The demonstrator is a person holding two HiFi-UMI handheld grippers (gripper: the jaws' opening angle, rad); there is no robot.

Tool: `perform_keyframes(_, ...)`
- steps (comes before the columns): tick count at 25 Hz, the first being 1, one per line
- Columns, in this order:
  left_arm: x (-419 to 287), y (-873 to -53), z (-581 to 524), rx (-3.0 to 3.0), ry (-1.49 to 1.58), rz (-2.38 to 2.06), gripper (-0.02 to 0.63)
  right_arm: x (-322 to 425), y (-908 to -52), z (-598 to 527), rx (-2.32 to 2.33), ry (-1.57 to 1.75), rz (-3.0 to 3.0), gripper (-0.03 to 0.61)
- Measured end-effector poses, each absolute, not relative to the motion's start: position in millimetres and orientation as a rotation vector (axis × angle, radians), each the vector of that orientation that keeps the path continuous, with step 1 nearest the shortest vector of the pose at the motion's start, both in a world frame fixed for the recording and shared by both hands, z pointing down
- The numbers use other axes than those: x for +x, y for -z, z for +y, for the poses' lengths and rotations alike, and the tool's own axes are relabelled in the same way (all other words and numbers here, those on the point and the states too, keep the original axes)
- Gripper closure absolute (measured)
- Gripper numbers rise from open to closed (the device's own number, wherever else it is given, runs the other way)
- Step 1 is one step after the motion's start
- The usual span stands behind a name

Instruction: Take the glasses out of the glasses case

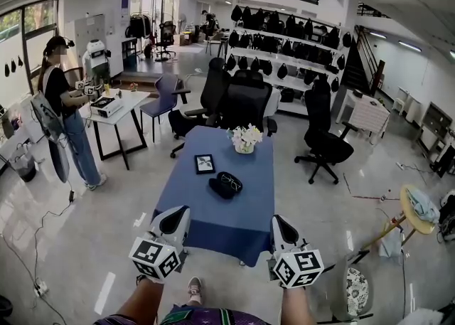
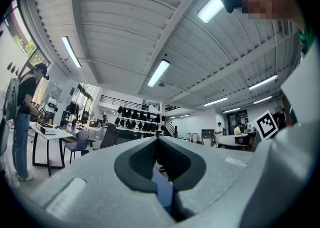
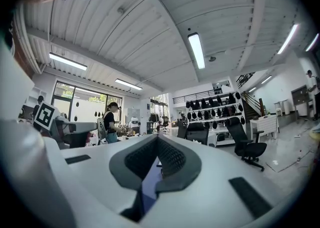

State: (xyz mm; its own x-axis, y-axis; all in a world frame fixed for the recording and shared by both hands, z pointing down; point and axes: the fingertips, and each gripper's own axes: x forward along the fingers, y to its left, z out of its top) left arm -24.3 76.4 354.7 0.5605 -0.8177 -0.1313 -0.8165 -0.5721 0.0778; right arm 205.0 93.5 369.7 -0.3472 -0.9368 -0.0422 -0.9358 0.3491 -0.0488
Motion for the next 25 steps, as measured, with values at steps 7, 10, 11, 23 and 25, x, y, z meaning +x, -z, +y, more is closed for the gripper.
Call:
perform_keyframes(7,-26,-356,36,2.778,0.221,-1.435,0.598,199,-367,56,-1.771,0.023,2.538,0.577)
perform_keyframes(10,-29,-356,14,2.779,0.216,-1.425,0.598,197,-367,34,-1.788,0.023,2.532,0.577)
perform_keyframes(11,-31,-357,6,2.778,0.213,-1.424,0.598,196,-366,26,-1.794,0.022,2.529,0.577)
perform_keyframes(23,-56,-352,-108,2.809,0.199,-1.477,0.598,186,-359,-80,-1.860,-0.005,2.456,0.577)
perform_keyframes(25,-56,-351,-126,2.835,0.183,-1.465,0.597,183,-359,-97,-1.869,-0.006,2.443,0.577)
